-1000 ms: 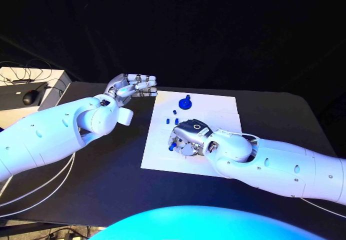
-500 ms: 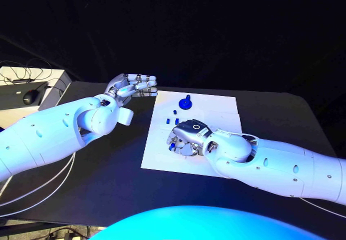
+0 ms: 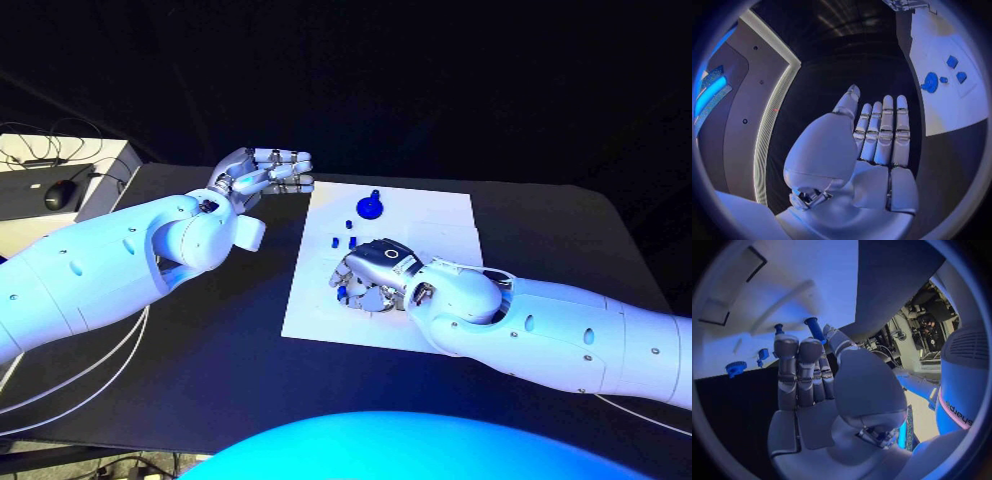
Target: Assemble the parts on the task board
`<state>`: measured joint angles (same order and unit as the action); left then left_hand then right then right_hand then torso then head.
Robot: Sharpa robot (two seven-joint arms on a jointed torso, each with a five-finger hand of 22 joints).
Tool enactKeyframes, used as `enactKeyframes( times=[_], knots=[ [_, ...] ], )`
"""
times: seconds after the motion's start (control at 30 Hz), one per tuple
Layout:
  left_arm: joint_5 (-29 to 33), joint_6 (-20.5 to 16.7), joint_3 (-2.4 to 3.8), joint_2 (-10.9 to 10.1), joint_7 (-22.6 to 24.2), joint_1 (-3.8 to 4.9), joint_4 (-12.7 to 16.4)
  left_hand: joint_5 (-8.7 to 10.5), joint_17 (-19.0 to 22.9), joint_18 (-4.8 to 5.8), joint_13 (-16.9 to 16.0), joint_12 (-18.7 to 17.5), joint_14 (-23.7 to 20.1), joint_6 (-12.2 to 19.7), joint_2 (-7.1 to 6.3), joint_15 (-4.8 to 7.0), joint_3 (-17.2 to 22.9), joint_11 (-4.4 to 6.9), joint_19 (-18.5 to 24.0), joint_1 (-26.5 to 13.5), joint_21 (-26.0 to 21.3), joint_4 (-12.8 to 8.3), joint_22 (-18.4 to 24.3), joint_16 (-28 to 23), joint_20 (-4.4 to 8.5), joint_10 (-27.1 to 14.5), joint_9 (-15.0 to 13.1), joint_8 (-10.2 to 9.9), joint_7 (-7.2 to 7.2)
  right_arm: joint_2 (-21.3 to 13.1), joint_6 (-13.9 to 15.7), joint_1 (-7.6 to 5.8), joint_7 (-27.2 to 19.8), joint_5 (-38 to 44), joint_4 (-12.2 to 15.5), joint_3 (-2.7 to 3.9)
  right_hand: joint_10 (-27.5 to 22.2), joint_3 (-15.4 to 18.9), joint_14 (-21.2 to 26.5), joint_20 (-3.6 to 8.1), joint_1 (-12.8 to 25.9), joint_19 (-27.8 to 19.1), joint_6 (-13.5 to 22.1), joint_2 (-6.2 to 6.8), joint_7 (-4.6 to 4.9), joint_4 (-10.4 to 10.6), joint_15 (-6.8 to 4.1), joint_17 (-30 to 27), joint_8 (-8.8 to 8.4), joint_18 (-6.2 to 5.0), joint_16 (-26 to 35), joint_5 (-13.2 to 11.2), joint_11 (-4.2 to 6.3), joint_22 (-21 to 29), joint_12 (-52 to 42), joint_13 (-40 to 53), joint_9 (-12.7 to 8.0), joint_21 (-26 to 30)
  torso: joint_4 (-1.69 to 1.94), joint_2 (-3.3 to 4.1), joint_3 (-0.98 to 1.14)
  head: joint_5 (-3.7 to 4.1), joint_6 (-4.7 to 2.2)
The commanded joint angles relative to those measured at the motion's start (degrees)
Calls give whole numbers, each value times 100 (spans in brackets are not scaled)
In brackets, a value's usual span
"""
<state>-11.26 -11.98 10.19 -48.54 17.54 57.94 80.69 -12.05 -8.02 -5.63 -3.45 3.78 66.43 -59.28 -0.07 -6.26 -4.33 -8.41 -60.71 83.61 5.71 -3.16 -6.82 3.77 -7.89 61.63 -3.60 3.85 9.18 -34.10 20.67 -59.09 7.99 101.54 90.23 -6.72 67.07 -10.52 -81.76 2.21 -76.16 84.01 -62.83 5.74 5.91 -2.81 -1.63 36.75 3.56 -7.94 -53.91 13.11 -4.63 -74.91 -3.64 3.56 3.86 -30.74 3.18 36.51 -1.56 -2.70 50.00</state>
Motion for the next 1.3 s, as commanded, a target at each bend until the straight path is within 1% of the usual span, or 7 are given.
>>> enactKeyframes(
  times=[0.03, 0.37, 0.53, 0.77, 0.93, 1.1, 1.3],
  knots=[
    [-6, 72, 4, 4, 20, 0, 9, -1, 2, 56, 3, -23, -18, 18, 2, -26, -9, 1, 10, -8, 27, 33, 5, 3, -18, -21, 4, -23, -7, -39, 314, 5, -125, -53, 20, 0, -103, 105, 8, -40, -27, 140, 64, 43, 18, 19, 50, -19, -1, -109, 34, 49, -8, -288, 19, -2, 2, 233, -5, 4, 4, 4, 0],
    [-6, 82, 4, 5, 9, 0, 0, 2, 0, 55, 2, -20, -27, 35, -4, -31, -14, -4, 15, -15, 26, 35, 12, 2, -23, -39, 4, -23, -5, -418, 1017, 3, -328, -541, 330, 30, -758, 903, 105, -134, -231, 158, 404, 274, -8, 593, 149, -216, 4, -299, 166, 228, -155, 204, -46, -12, 4, 1776, -2, -1, 6, 34, -34],
    [-6, 88, 4, -3, 9, -1, -10, 2, 0, 55, 2, -20, -27, 35, -4, -31, -14, -4, 15, -15, 26, 35, 12, 2, -23, -39, 4, -23, -5, -849, 1174, -106, -591, -1564, 637, 105, -242, 854, -1, -74, -298, 249, 256, 36, 209, 510, 78, -227, 4, -239, 149, 333, -64, 94, -119, -10, 8, 1405, -25, -11, 11, 57, -73],
    [-5, 97, 3, -20, 15, -14, -27, 3, -2, 52, 2, -19, -26, 33, -6, -30, -16, -1, 14, -17, 28, 35, 16, 3, -24, -34, 4, -22, -11, -1691, 600, -488, -560, -3529, 1036, 149, 1196, 671, -66, 104, -159, 312, 59, -359, 151, 418, -199, -55, 124, -44, -70, 559, 379, -325, -787, 406, 37, 144, -100, -37, 23, 161, -169],
    [-88, 113, 3, -16, 15, -28, -52, 2, -7, 50, 6, -24, 30, -51, 14, 6, -19, 77, -15, -40, 50, 61, 12, 5, -6, 215, 5, -24, -95, -2232, -404, -715, 273, -4142, 1057, 146, -60, 1133, -77, 351, 422, 316, -56, -727, -50, 397, -323, 97, 644, 233, -297, 461, 525, -454, -4221, 4003, 208, -417, -152, -75, 17, 310, -197],
    [-50, 217, 2, -20, 67, -49, -67, -2, -10, 58, 2, -22, 61, -42, 26, 16, -42, 90, -29, -101, 60, 132, 12, 10, 4, 256, 4, -23, -100, -2541, -1160, -778, 1029, -4211, 998, 121, 361, 1768, -27, 391, 1333, 341, 15, -758, -295, 920, -351, 1299, 1445, 275, -1299, 699, 651, -542, -5496, 5727, 1306, -1103, -177, -91, 34, 412, -218],
    [-19, 326, 2, -23, 106, -121, -69, -6, -14, 63, 2, -22, 64, -36, 30, 11, -45, 74, -31, -86, 61, 163, 16, 6, 8, 196, 4, -23, -109, -2705, -1517, -798, 1704, -4051, 981, 96, 652, 2488, -55, 393, 1467, 349, 233, -968, -327, 1238, -383, 1827, 1548, 291, -1520, 1092, 676, -613, -5562, 6452, 2643, -1611, -202, -121, 58, 467, -207]
  ],
)
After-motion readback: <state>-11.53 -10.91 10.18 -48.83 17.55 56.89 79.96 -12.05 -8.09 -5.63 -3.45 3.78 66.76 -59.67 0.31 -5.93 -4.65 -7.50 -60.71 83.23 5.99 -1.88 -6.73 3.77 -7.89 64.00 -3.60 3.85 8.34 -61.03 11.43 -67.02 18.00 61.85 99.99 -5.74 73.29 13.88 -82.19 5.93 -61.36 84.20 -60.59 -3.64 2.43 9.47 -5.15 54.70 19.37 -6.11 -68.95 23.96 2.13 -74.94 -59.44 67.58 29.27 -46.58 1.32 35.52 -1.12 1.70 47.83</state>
